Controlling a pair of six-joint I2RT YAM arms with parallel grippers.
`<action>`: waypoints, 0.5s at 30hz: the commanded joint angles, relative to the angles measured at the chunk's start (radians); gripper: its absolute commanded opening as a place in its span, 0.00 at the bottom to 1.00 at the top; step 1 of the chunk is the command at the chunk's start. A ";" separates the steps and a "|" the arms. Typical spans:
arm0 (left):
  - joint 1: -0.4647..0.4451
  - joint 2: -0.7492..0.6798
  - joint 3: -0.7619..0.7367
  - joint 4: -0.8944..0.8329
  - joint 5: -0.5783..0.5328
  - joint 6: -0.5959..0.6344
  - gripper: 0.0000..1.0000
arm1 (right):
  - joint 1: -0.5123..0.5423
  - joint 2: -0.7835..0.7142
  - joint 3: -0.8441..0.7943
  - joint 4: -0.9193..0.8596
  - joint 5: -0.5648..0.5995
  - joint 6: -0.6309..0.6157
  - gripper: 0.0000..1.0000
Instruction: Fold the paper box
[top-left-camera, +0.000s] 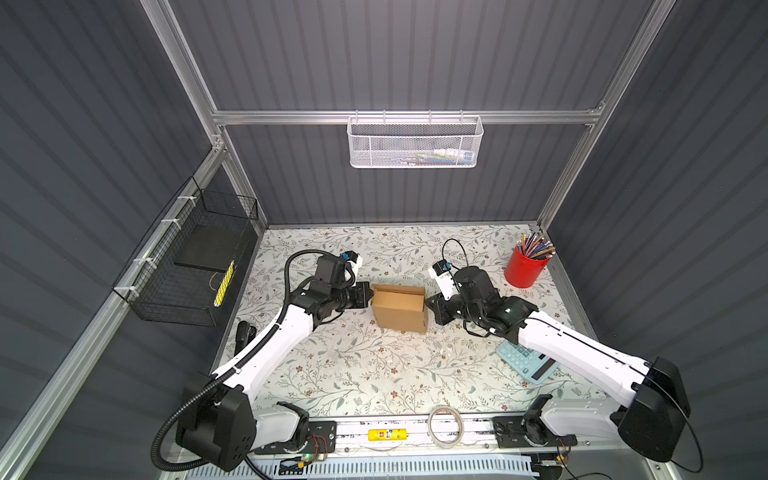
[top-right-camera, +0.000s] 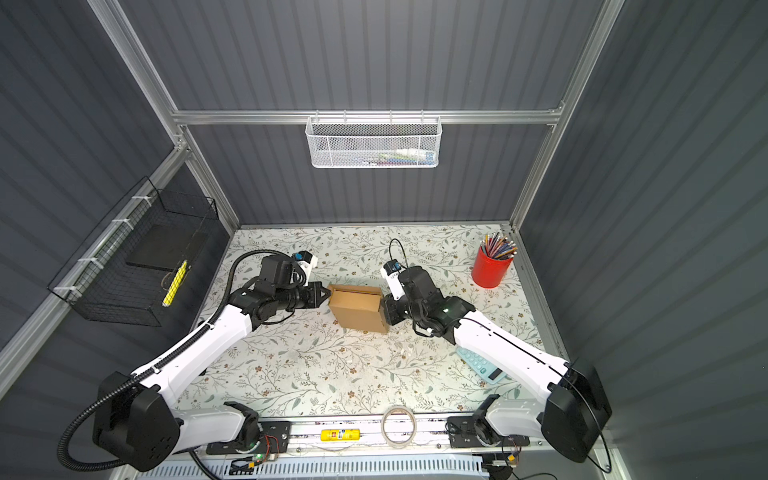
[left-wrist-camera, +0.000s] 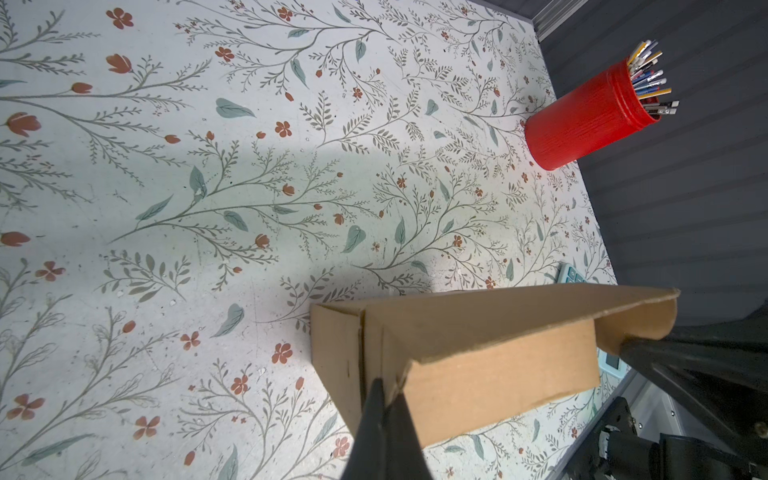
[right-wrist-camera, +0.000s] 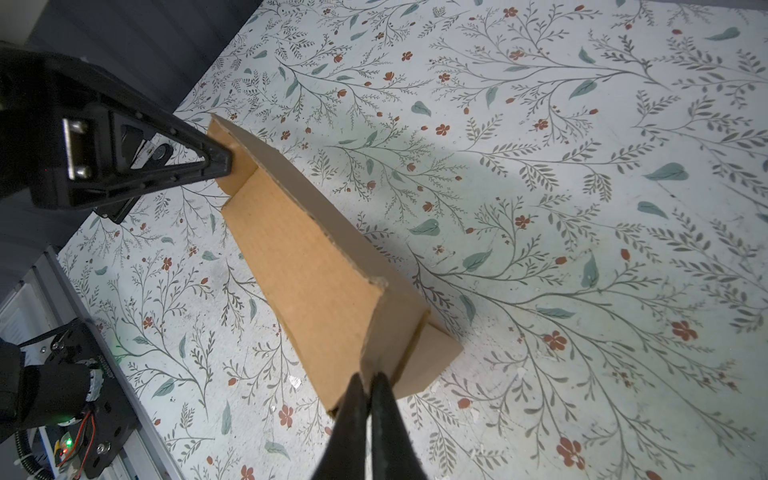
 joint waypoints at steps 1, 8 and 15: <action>-0.005 0.022 0.013 -0.061 0.026 -0.008 0.00 | 0.003 0.004 0.035 0.034 -0.036 0.030 0.09; -0.005 0.018 0.010 -0.062 0.026 -0.008 0.00 | 0.003 0.021 0.053 0.045 -0.063 0.041 0.09; -0.007 0.019 0.013 -0.063 0.026 -0.008 0.00 | 0.003 0.038 0.058 0.059 -0.087 0.062 0.08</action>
